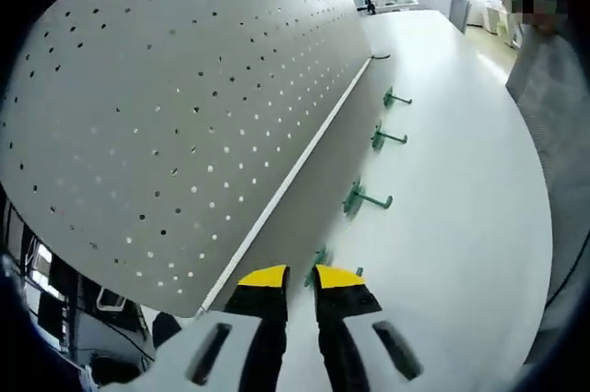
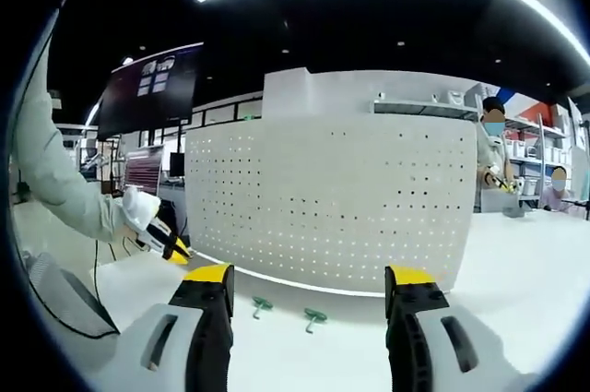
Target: Insert the hook assembly into the mounting plate slot until the hook locks in place.
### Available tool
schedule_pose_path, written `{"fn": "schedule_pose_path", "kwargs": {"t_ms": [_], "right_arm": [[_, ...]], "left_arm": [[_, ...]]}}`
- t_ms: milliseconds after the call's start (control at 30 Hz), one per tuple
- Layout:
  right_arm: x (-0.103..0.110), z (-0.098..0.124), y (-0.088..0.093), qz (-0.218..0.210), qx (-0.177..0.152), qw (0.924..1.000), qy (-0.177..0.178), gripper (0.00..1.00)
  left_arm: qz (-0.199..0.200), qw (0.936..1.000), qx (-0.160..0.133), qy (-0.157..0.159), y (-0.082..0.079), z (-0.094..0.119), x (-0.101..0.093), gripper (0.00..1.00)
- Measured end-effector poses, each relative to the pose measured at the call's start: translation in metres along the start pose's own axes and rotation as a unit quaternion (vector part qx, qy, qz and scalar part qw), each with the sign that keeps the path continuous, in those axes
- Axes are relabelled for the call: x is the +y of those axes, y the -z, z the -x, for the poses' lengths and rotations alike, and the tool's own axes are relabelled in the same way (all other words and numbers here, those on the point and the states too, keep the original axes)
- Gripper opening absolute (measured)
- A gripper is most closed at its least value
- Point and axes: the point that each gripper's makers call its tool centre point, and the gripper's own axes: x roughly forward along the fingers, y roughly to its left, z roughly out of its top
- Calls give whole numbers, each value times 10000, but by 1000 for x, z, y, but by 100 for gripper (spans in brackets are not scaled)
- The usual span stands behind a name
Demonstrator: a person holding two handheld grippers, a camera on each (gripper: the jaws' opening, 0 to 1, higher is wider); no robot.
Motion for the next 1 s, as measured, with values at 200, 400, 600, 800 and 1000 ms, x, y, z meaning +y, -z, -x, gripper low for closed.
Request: {"fn": "schedule_pose_path", "kwargs": {"t_ms": [200, 400, 600, 800, 1000], "right_arm": [[-5, 0, 3, -6, 58, 9999, 101, 64], [-9, -1, 5, -3, 118, 9997, 191, 64], [-15, -1, 7, -51, 158, 9994, 314, 64], [-17, -1, 8, -56, 181, 9992, 359, 64], [-18, 0, 8, -65, 183, 9991, 388, 64]], "left_arm": [[-8, 9995, 158, 264, 10, -13, -1, 11], [-64, 9984, 315, 456, 20, -23, -2, 11], [-145, 9974, 385, 590, 24, -32, -5, 11], [-208, 9964, 415, 702, 23, -38, -8, 11], [-543, 9938, 482, 837, 25, -41, -15, 9]]}}
